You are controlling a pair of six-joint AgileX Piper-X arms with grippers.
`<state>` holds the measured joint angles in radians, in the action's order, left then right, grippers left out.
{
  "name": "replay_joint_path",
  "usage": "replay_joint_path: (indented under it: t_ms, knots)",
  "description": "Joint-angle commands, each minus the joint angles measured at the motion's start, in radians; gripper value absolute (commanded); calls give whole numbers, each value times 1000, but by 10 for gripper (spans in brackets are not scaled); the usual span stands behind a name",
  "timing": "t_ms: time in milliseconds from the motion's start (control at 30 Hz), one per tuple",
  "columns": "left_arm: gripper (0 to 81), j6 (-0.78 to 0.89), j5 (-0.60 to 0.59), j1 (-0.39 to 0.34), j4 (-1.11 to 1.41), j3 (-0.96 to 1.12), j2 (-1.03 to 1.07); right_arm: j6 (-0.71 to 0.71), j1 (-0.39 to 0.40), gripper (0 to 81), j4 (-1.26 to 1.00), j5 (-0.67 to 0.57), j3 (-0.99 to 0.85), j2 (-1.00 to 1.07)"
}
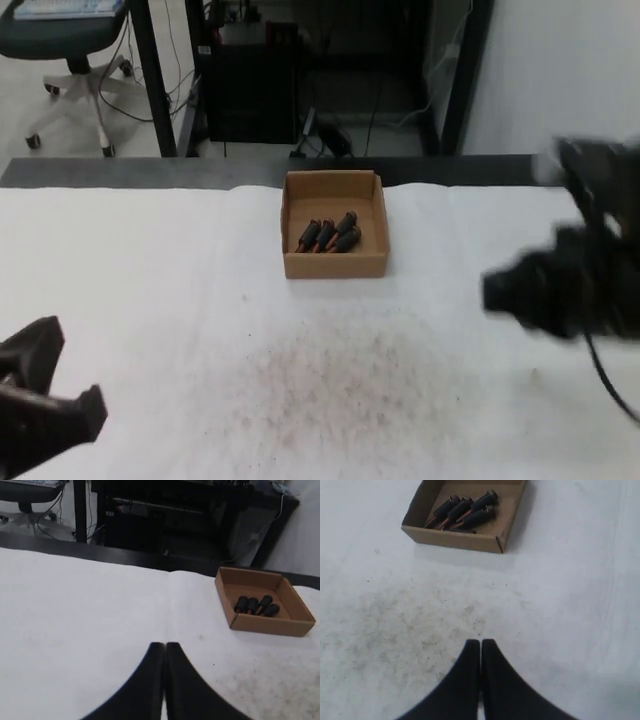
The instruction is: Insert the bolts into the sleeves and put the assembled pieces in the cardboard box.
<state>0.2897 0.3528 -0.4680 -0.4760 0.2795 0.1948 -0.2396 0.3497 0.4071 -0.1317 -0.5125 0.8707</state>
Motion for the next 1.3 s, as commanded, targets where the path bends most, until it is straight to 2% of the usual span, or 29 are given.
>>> replay_joint_path:
  t_ms: [0,133,300,467,633,1267]
  knots:
    - [2,6,5,-1,18,-17,-39,-15,-3,8,-17,18,24,-42]
    - [2,1,6,-1,-10,-38,-104,-39,-3,8,-5,28,155,-242]
    - [2,1,-15,-1,-174,-37,-147,-37,-3,8,17,33,242,-450]
    - [2,3,-36,-3,-209,-37,-175,-37,-3,8,136,189,280,-561]
    - [2,9,-36,-2,-218,-62,-175,-60,-3,8,195,314,293,-580]
    - [2,9,-85,-2,-191,-83,-175,-61,-3,8,194,313,293,-580]
